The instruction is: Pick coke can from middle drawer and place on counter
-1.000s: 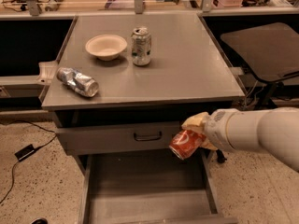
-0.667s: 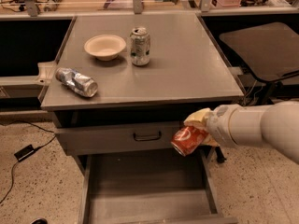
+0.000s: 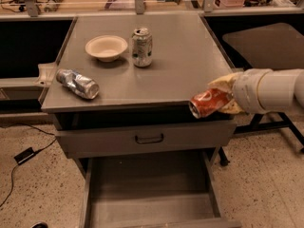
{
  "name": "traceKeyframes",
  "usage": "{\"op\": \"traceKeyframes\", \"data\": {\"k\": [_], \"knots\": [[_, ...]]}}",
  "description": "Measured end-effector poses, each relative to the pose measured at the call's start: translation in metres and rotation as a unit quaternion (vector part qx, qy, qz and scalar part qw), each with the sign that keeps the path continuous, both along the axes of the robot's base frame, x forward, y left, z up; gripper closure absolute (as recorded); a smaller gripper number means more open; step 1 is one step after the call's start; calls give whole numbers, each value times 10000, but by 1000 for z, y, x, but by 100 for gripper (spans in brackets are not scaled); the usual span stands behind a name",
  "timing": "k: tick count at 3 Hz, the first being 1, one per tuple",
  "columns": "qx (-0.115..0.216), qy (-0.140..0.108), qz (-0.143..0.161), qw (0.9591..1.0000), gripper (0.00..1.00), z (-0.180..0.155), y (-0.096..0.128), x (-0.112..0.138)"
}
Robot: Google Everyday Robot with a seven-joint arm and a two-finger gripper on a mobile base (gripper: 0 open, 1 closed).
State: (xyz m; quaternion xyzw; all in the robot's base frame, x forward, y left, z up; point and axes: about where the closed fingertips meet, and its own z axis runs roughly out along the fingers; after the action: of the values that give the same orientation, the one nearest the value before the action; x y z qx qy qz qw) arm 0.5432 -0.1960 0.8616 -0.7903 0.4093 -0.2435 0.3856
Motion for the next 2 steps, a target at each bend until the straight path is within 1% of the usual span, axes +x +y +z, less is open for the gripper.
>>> {"op": "traceKeyframes", "data": {"k": [1, 2], "knots": [[335, -89, -596, 9976, 100, 23, -13, 39], [468, 15, -666, 9967, 100, 21, -10, 38]]}}
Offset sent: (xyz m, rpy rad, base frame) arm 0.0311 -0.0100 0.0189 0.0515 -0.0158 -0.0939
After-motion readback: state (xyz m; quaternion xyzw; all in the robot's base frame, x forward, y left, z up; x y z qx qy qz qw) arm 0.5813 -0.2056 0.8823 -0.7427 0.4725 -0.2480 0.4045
